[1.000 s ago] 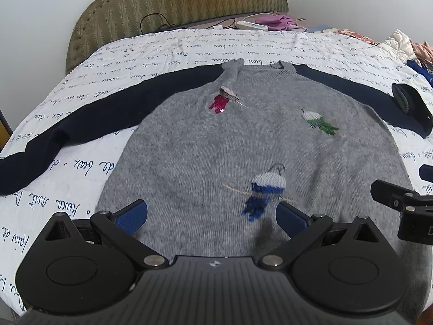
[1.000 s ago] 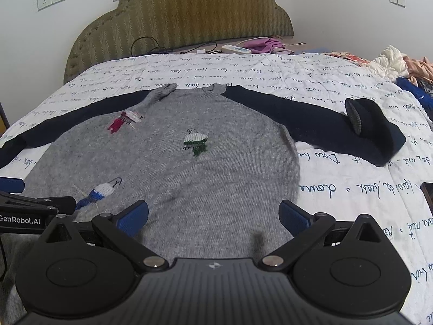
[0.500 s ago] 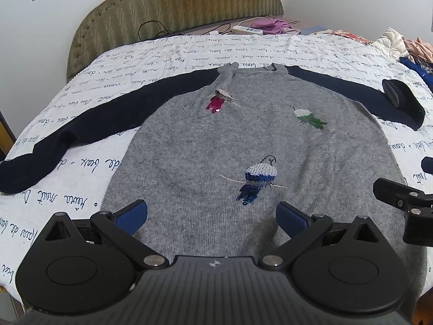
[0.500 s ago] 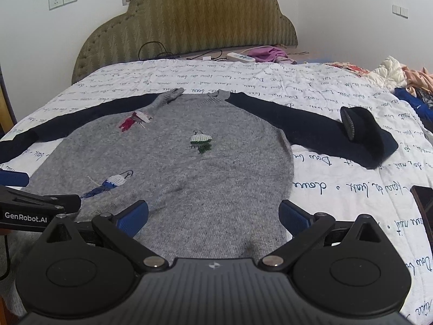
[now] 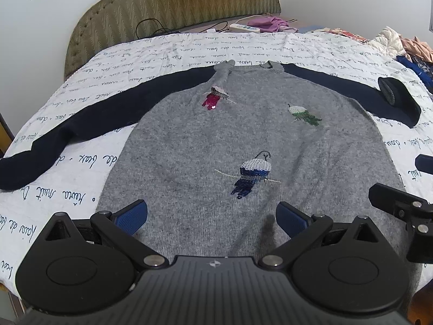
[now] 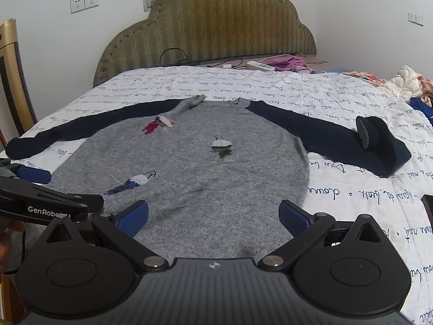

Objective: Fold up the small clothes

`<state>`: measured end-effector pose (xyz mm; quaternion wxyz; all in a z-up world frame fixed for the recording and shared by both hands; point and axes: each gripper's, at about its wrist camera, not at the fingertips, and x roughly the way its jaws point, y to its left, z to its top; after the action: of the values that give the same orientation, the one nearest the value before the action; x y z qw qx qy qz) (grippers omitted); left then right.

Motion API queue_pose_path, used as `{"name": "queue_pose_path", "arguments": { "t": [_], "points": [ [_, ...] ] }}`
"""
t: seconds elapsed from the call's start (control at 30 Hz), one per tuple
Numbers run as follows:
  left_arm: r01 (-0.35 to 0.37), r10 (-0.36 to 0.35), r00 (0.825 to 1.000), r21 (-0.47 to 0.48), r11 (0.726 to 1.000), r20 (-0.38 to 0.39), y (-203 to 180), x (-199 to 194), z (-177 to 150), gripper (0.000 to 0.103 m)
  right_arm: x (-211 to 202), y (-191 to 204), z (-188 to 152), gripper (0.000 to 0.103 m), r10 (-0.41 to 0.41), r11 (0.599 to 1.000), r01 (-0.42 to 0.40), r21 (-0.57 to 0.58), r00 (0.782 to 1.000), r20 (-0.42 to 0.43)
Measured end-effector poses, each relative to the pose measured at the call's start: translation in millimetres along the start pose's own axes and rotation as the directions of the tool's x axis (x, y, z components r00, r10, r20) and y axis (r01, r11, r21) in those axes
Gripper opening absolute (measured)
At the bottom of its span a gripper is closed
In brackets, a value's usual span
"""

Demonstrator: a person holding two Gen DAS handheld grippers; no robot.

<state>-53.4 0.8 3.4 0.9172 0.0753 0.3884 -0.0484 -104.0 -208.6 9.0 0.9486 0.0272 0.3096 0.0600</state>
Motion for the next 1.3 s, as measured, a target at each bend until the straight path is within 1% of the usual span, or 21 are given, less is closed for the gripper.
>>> {"name": "queue_pose_path", "arguments": {
  "t": [0.23, 0.43, 0.7, 0.87, 1.0, 1.17, 1.3],
  "points": [
    [-0.008, 0.008, 1.000, 0.007, 1.000, 0.001, 0, -3, -2, 0.102, -4, -1, -2, 0.103, 0.010, 1.000, -0.010, 0.006, 1.000, 0.005],
    [0.004, -0.004, 1.000, 0.005, 1.000, -0.006, 1, -4, -3, 0.102, -8, -2, -2, 0.103, -0.001, 1.000, 0.001, 0.000, 1.000, 0.017],
    [-0.017, 0.017, 1.000, 0.026, 1.000, 0.004, -4, -3, 0, 0.102, -10, -2, -5, 0.103, 0.004, 1.000, -0.003, -0.024, 0.999, 0.042],
    [-0.023, 0.022, 1.000, 0.048, 0.999, 0.017, -9, 0, 4, 0.102, -6, -10, -6, 0.103, 0.021, 1.000, -0.021, 0.017, 0.999, 0.034],
    [-0.018, 0.016, 1.000, 0.064, 0.998, 0.024, -14, 4, 9, 0.102, -2, -15, -6, 0.103, -0.002, 1.000, 0.001, 0.027, 1.000, 0.029],
    [0.009, -0.012, 0.999, 0.060, 0.998, 0.040, -21, 10, 19, 0.102, 5, -23, -6, 0.103, -0.029, 0.999, 0.028, 0.019, 0.999, 0.032],
    [0.015, -0.019, 0.998, 0.065, 0.998, 0.062, -30, 17, 29, 0.103, 10, -37, -2, 0.103, -0.056, 0.998, 0.055, 0.024, 0.997, 0.045]
  ]
}}
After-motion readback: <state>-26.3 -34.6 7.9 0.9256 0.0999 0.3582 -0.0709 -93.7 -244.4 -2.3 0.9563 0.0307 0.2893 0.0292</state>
